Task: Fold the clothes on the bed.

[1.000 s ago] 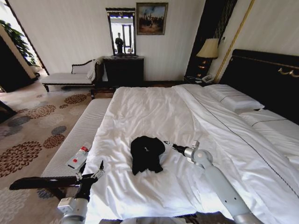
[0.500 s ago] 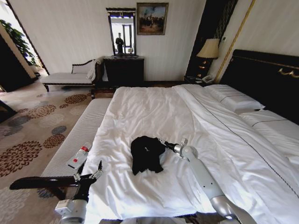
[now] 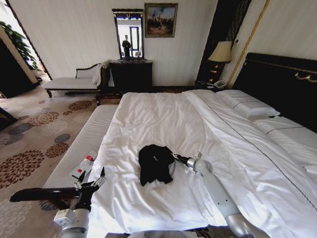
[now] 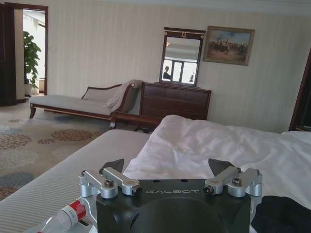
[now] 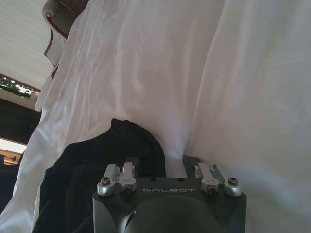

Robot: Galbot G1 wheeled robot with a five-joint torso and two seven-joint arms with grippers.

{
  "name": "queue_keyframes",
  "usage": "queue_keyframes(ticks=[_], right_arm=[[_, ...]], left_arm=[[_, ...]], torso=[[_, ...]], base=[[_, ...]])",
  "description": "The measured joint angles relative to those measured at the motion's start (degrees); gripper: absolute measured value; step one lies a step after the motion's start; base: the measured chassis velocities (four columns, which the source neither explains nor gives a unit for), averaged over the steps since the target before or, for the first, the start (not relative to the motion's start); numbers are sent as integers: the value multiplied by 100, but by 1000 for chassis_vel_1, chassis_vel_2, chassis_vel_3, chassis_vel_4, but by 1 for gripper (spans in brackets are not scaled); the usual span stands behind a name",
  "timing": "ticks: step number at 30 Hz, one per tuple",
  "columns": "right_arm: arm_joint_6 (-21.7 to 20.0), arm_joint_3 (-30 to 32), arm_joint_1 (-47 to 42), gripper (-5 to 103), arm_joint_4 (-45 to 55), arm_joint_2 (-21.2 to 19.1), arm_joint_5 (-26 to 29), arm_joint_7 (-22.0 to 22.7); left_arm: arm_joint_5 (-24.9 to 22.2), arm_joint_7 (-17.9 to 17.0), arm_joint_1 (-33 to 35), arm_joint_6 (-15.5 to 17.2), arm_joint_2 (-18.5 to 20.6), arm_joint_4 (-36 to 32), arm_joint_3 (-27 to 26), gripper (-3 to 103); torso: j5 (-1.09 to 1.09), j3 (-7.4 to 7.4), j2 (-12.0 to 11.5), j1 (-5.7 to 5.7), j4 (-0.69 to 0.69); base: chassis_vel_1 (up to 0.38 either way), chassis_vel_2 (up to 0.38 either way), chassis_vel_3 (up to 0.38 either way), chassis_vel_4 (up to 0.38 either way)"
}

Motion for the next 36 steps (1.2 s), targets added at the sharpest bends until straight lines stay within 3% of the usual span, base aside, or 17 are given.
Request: queue_keyframes(ticks=[3,7,11,14,19,21,22,25,27,30,34,36], right_arm=[[-1,-15,-2,36,24,12,3,-13],[-1,-20,-4,31,45,17,5,-17],[2,-21,-8,9,72,23,9,-23],[12,-15,-15,2,82,20,11,-31],[44,-8,-12,1,89,28,9,-41],[54,-8,2,1,89,40,7,-42],[54,-8,2,1,89,40,7,-42],[72,-3,-7,1,97,39,-12,-41],[75,3,-10,1,98,38,-16,-41],[90,45,-10,1,98,44,-50,-51],[112,61,25,1,49,99,-107,-66],[125,65,45,1,10,153,-158,-68]], left_arm=[[-14,-3,-4,12,-8,11,-2,100],[-60,-10,-21,33,-5,54,-5,100],[-193,-55,-72,120,48,137,-10,100],[-276,-74,-137,195,173,225,3,100],[-569,-134,-353,335,662,523,184,100],[-1119,-228,-615,572,1136,648,360,100],[-1119,-228,-615,572,1136,648,360,100],[-2245,-498,-1429,979,1872,936,675,100],[-2395,-532,-1578,1031,1977,992,743,100],[-3120,-624,-2281,1180,2511,1314,1218,100],[-3820,-453,-2956,1260,2993,1737,1722,100],[-4337,-264,-3729,1296,3253,2173,2228,100]], torso=[[1,0,0,0,0],[0,0,0,0,0],[0,0,0,0,0],[0,0,0,0,0],[-1,0,0,0,-1],[-1,0,0,0,2],[-1,0,0,0,2],[-1,0,0,0,-3],[0,0,0,0,-4],[-2,1,-1,1,-3],[-1,1,0,1,3],[0,1,0,1,2]], base=[[0,0,0,0],[0,0,0,0],[0,0,0,0],[0,0,0,0],[0,0,0,0],[0,0,0,0],[0,0,0,0],[0,0,0,0],[0,0,0,0],[0,0,0,0],[0,0,0,0],[0,0,0,0]])
